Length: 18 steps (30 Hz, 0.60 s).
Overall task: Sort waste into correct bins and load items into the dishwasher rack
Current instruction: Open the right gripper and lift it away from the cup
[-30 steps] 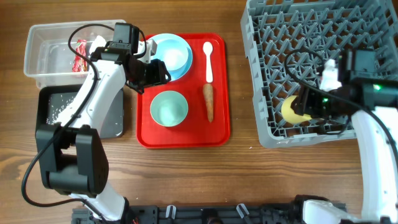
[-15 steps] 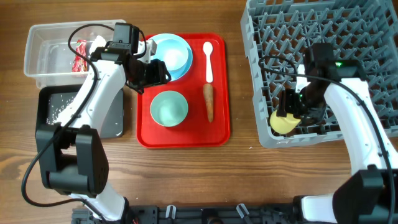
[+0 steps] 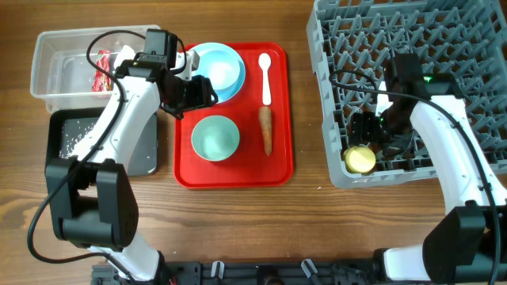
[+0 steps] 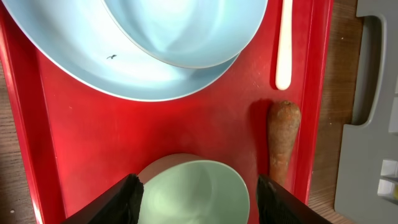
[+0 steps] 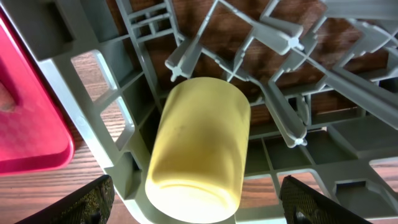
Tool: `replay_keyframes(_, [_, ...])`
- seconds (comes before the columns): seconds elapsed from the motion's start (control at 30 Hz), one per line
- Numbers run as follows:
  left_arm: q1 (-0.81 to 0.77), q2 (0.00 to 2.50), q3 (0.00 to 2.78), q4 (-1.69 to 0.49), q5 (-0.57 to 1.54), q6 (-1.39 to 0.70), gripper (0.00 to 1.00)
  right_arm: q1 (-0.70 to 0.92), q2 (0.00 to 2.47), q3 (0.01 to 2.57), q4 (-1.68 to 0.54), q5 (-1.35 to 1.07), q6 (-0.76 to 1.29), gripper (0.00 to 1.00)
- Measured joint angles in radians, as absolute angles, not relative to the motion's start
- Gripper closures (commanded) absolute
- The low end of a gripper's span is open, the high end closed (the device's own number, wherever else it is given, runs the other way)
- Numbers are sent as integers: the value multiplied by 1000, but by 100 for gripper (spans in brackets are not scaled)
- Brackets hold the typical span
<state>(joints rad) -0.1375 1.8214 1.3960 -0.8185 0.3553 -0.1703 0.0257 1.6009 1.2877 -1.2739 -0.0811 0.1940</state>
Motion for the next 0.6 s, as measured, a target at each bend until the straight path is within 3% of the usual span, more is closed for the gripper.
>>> replay_keyframes(0.37, [-140,1821,1396,-818,352,-171,35,26,1598,1541,-1326,-81,195,11])
replay_keyframes(0.6, [-182,1821,1396,-818,348,-170,38,26,1588,1618,-1301,-196,148,15])
